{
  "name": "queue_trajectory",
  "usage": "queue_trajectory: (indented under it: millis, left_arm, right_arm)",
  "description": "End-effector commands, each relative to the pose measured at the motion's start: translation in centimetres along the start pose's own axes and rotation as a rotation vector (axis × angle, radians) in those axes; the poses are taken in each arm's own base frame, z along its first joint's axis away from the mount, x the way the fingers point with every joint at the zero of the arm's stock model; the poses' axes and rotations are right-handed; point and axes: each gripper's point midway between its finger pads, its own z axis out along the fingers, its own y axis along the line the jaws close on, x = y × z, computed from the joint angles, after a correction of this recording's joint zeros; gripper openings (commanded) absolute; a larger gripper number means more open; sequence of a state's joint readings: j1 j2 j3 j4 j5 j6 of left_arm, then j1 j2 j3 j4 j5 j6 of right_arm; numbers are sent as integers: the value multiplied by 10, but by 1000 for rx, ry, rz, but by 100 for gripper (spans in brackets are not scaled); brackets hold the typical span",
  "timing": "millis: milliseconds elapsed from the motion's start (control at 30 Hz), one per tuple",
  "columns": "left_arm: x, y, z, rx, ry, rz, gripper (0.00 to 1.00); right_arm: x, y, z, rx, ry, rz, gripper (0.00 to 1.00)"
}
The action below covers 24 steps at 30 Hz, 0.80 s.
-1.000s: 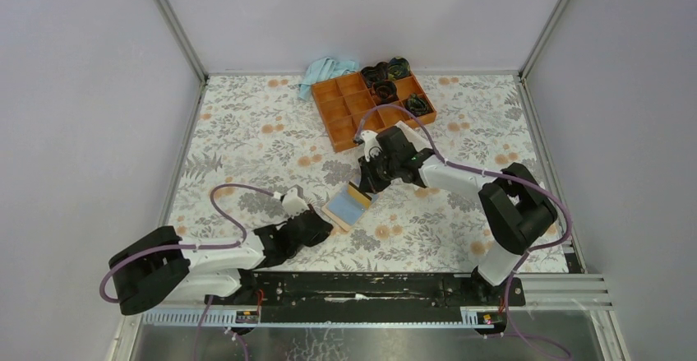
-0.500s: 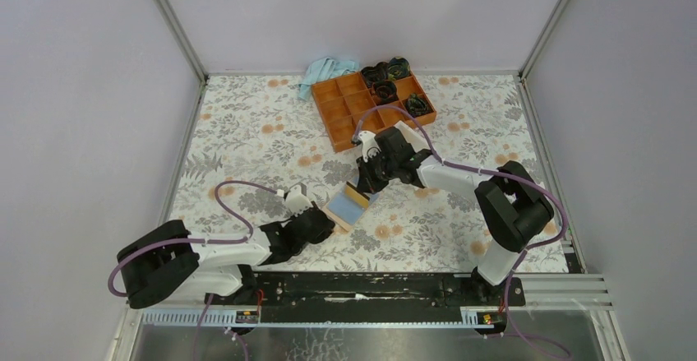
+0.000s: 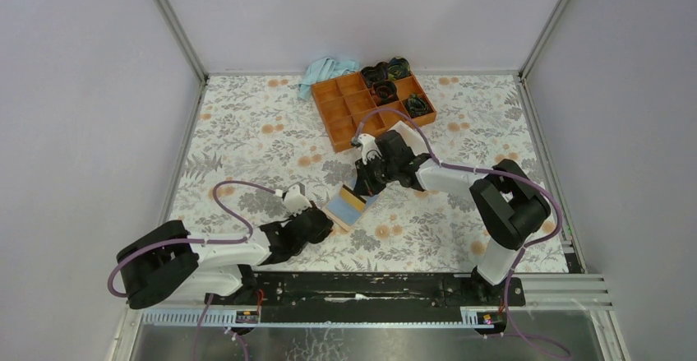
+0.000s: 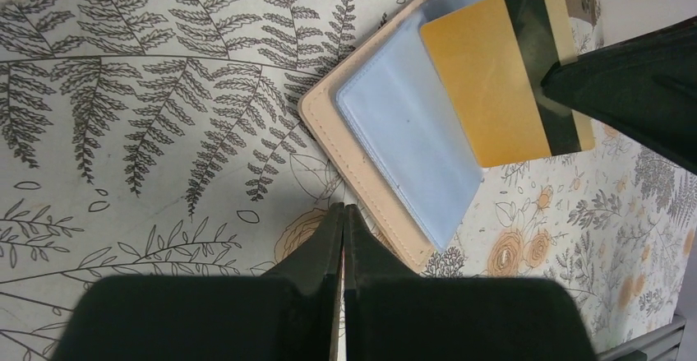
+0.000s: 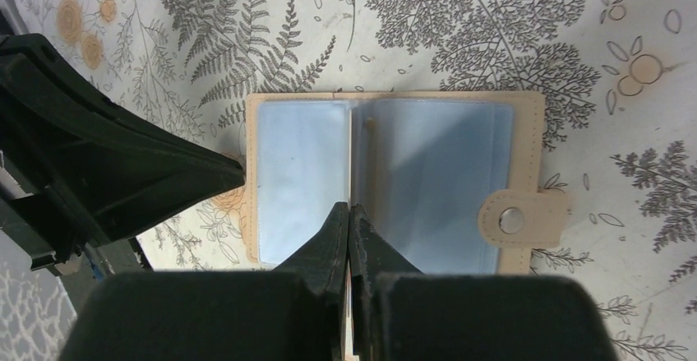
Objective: Put the credit cards into the card holder
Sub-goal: Insert the credit card into the card holder.
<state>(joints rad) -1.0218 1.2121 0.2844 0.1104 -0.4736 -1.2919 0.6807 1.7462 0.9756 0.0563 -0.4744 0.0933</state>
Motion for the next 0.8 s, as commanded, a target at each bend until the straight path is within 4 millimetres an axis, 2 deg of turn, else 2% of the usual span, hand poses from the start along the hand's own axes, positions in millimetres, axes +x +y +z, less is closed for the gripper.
queue_trajectory:
  millis: [0,400,767]
  left_arm:
    - [-10,12,1,-53,-41,21,0]
    - [-13,21,5,-78,-42,15,0]
    - [-27,27,10,-97,-62,6,0]
  right_arm:
    - [-5,8,3,-48,-29,5,0]
    - [2,2,4,-50,-39,44,0]
    - [7,-2,8,-22,-94,113,0]
